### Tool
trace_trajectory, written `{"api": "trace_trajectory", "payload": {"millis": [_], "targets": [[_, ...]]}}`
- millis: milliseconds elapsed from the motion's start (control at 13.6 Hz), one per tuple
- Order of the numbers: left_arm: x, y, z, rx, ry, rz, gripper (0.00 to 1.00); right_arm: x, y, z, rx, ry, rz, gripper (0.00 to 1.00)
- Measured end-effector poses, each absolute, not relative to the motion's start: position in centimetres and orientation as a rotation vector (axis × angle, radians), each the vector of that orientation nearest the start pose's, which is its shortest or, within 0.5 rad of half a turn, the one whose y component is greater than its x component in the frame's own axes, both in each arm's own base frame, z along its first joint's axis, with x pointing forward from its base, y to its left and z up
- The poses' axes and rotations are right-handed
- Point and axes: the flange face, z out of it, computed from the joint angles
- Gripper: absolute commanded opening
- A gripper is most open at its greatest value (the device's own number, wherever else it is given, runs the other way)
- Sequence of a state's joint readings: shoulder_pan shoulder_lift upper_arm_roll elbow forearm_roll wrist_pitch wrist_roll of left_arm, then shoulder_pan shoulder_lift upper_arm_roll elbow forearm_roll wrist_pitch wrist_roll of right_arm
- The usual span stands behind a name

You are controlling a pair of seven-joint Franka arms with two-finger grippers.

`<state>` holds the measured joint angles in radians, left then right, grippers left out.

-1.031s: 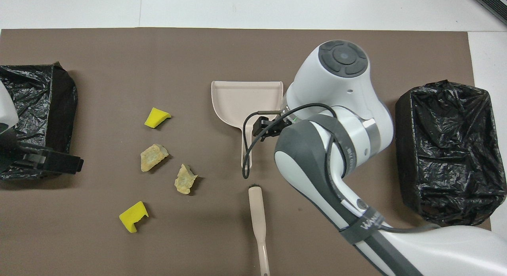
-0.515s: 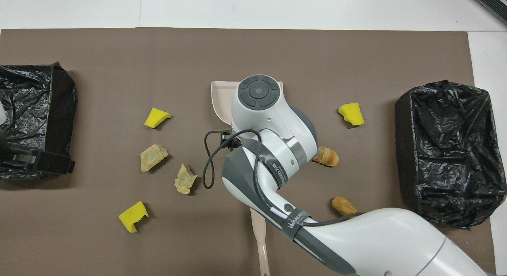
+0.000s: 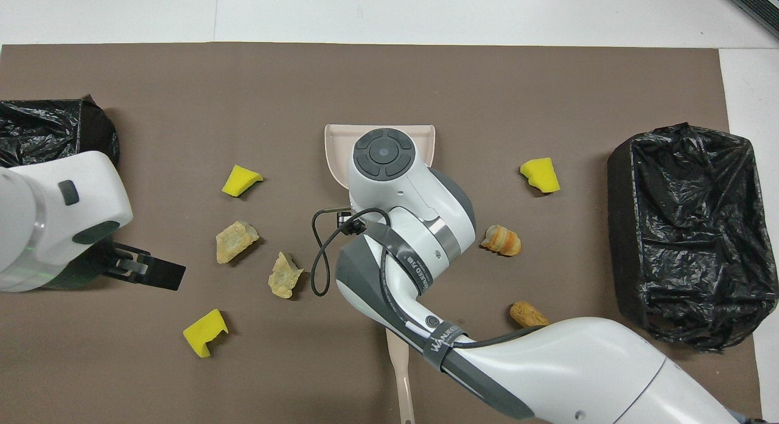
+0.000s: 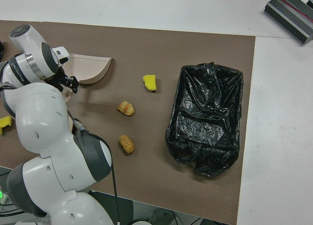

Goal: Sweep and dump trash in bin

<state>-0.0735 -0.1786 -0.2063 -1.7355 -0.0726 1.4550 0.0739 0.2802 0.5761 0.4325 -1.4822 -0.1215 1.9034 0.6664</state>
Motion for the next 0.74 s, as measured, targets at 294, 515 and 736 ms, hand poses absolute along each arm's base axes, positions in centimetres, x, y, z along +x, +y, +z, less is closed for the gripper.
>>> {"api": "trace_trajectory", "payload": {"millis": [294,515,736], "targets": [[44.6,-17.8,61.0,-3.079,0.630,0.194,1.00,55.4,40.8,35.1,-3.112,-0.076,0.242,0.00],[42.9,-20.2,58.8,-3.071,0.678,0.195,1.00,56.2,39.9,35.3,-3.118,-0.044,0.227,0.00],[41.8,-22.1,57.2,-3.086,0.681,0.195,1.00,58.5,37.0,36.1,-3.108,-0.074,0.196,0.00]]}}
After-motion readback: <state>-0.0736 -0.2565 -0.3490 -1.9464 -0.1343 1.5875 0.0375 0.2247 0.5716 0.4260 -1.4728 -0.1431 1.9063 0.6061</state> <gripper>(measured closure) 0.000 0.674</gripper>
